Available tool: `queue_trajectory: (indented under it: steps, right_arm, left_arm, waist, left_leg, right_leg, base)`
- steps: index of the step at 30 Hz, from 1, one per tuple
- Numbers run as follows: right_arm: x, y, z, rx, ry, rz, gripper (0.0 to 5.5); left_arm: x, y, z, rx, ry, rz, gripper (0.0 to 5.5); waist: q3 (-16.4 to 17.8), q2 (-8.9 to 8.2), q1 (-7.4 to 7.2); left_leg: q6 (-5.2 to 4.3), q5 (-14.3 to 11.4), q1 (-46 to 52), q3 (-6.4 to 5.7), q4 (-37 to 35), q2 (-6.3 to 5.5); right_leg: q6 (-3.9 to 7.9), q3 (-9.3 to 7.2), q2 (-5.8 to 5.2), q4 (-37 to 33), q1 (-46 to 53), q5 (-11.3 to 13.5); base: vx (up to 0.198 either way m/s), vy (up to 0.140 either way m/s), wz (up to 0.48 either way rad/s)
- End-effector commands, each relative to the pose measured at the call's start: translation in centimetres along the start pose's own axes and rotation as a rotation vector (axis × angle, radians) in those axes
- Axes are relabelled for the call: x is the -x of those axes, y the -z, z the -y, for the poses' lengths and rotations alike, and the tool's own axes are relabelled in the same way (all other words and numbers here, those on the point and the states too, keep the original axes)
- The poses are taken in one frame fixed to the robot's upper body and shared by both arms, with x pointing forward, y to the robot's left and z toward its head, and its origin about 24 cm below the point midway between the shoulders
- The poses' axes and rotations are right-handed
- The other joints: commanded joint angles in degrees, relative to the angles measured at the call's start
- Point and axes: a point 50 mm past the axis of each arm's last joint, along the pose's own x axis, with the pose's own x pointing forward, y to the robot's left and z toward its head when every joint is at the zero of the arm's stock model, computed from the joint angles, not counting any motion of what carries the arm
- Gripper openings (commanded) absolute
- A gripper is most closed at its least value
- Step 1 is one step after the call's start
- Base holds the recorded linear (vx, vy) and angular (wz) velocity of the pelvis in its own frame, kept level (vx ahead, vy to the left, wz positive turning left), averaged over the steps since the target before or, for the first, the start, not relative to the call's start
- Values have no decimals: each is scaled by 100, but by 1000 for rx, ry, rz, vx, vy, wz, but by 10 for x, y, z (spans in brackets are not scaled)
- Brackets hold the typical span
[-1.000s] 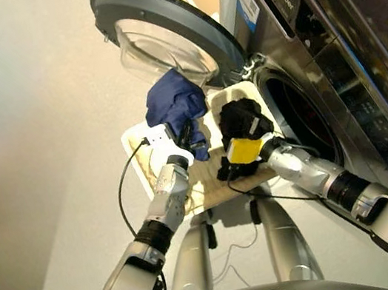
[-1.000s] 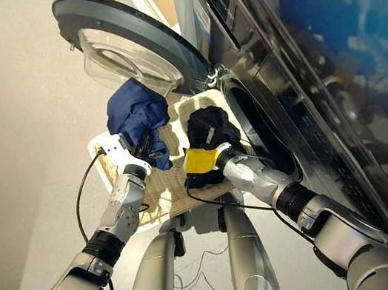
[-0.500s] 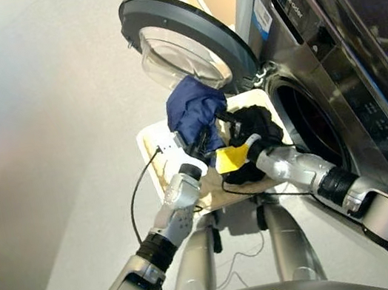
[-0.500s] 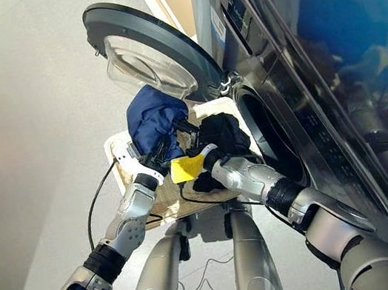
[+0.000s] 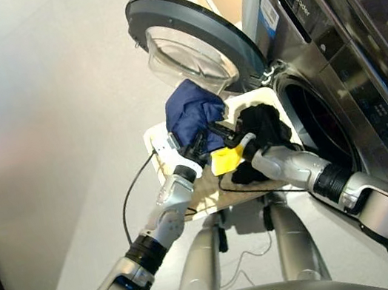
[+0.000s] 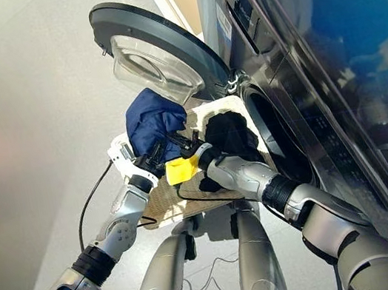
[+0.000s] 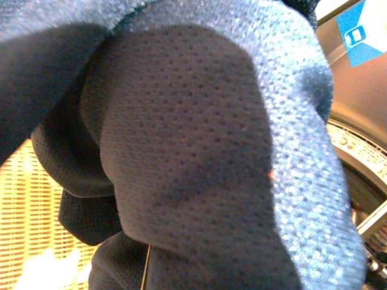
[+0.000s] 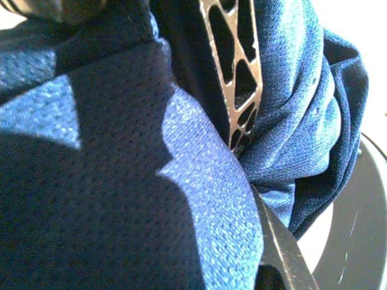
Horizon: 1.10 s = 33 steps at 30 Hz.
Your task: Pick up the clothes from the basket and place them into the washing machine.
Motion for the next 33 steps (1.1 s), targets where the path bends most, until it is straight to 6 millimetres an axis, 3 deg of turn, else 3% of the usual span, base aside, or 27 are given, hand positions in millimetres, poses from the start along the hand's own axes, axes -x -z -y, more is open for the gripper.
queue_trajectory:
  steps: [1, 4, 9, 12, 13, 20, 24, 29, 33]
  right_arm:
    - [-30, -30, 26, -159, 168, 86, 0]
    - [-28, -27, 24, -235, 200, 48, 0]
    - [-15, -17, 19, -626, 372, -80, 0]
    - [-9, -13, 15, -787, 436, -129, 0]
    - [-7, -11, 11, -822, 441, -147, 0]
    - [6, 3, 1, -1076, 578, -271, 0]
    - [14, 12, -1, -1092, 622, -318, 0]
    - [29, 28, -1, -1107, 704, -386, 0]
    - [38, 38, 3, -1173, 822, -435, 0]
  left_arm:
    - [-4, 20, 61, 21, 309, -55, 550]
    - [-5, 18, 62, 20, 300, -39, 550]
    - [-9, -3, 57, 35, 238, 91, 550]
    - [-8, -9, 56, 132, 231, 136, 550]
    - [-7, -9, 55, 160, 232, 140, 550]
    - [7, -23, 24, 266, 113, 268, 550]
    - [15, -26, 5, 277, 27, 323, 550]
    - [32, -39, -24, 129, -150, 404, 550]
    - [37, -36, -46, 48, -310, 400, 550]
  waist:
    - [-186, -92, -23]
    - [-194, -83, -28]
    - [-190, -62, -64]
    - [-193, -45, -76]
    - [-207, -13, -48]
    - [-211, 12, -8]
    - [-207, 13, -6]
    - [-196, 8, 11]
    - [-160, 27, -12]
  left_leg:
    - [183, 62, -403, 162, 232, -310]
    - [180, 70, -423, 159, 240, -299]
    - [183, 74, -467, 192, 276, -281]
    - [180, 75, -481, 213, 263, -289]
    - [149, -85, -394, 182, 263, -267]
    - [146, -106, -446, 202, 310, -260]
    - [140, -125, -464, 215, 342, -262]
    - [150, -125, -507, 208, 366, -269]
    - [160, -127, -589, 213, 399, -275]
  right_leg:
    - [438, -16, 22, -685, 409, 252]
    - [435, -19, 16, -676, 390, 252]
    - [427, 1, 13, -637, 318, 262]
    - [425, 21, 17, -652, 300, 272]
    - [456, 50, 55, -630, 371, 134]
    - [443, 83, 56, -622, 307, 155]
    - [438, 82, 37, -600, 282, 157]
    - [426, 80, 17, -590, 253, 164]
    - [416, 91, 8, -509, 125, 147]
  base:
    - [0, 0, 0]
    - [0, 0, 0]
    - [0, 0, 0]
    - [30, 6, -10]
    - [90, 16, -33]
    - [13, 3, -6]
    - [0, 0, 0]
    - [0, 0, 0]
    - [0, 0, 0]
